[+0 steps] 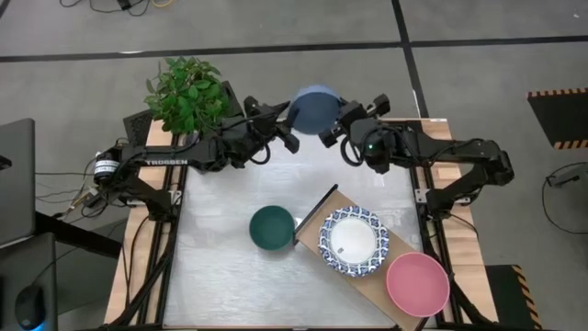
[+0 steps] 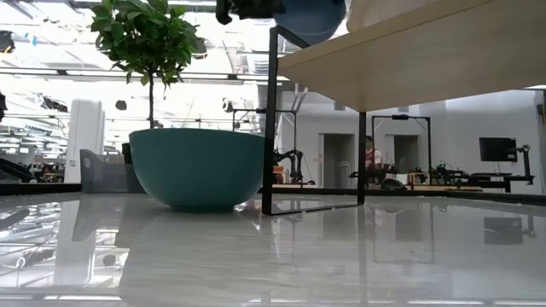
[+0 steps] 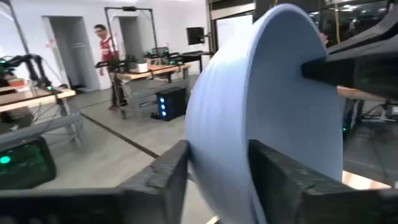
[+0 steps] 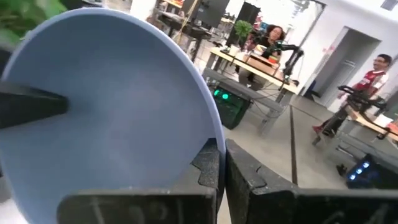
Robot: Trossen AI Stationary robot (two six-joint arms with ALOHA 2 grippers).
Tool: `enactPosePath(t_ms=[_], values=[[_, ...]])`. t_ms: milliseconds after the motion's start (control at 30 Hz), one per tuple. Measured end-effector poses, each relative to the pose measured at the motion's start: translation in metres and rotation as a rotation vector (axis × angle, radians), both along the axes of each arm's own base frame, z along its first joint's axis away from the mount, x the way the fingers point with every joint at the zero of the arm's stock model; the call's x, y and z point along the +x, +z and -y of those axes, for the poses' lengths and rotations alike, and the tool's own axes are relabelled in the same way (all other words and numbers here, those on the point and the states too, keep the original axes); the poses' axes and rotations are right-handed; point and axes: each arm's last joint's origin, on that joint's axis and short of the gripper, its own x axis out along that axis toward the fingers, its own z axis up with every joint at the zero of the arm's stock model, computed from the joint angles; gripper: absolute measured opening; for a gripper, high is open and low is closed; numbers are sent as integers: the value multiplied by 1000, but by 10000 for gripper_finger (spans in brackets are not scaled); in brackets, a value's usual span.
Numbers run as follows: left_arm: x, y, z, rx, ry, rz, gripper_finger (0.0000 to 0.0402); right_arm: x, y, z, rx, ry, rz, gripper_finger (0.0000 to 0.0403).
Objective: Place and stack bowls onto a shelf
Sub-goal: Stack the blue bowl on top of the pink bowl on the shelf
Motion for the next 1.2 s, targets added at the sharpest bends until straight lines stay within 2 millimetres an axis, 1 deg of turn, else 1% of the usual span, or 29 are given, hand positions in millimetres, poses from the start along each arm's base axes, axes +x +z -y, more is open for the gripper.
enactPosePath(t_ms=[133, 267, 367, 500, 567, 600, 667, 733, 767, 833, 933, 1000, 1033, 1133, 1200], values=[[-1, 1, 2, -1, -42, 3, 204, -6, 3, 2, 5, 12, -4, 28], [-3, 3, 5, -6, -75, 1, 248, -25, 13, 10, 5, -20, -1, 28], [-4, 8, 8, -23, -127, 55, 264, -47, 22, 21, 1, -83, -1, 28], [-6, 12, 11, -55, -226, 100, 267, -71, 27, 32, 2, -144, -43, 28], [-8, 14, 13, -76, -279, 115, 267, -85, 28, 34, 23, -126, -81, 28], [-10, 17, 13, -74, -301, 129, 267, -94, 32, 32, 56, -94, -74, 28], [-17, 23, 15, -73, -324, 131, 267, -116, 43, 27, 171, -26, -1, 28], [-23, 28, 16, -73, -326, 131, 267, -140, 51, 22, 340, 37, 89, 28], [-26, 29, 17, -77, -323, 119, 267, -152, 54, 19, 450, 73, 118, 28], [-31, 31, 17, -91, -302, 108, 267, -170, 55, 12, 691, 146, 163, 28], [-38, 33, 17, -99, -255, 83, 267, -191, 55, -2, 1041, 237, 190, 28], [-41, 33, 16, -91, -221, 60, 267, -201, 53, -12, 1221, 279, 188, 28], [-42, 32, 16, -91, -207, 44, 267, -202, 52, -16, 1283, 305, 191, 28], [-42, 30, 16, -103, -192, 35, 267, -205, 49, -29, 1414, 335, 181, 28], [-43, 31, 16, -126, -191, 50, 267, -202, 46, -38, 1469, 348, 143, 28]])
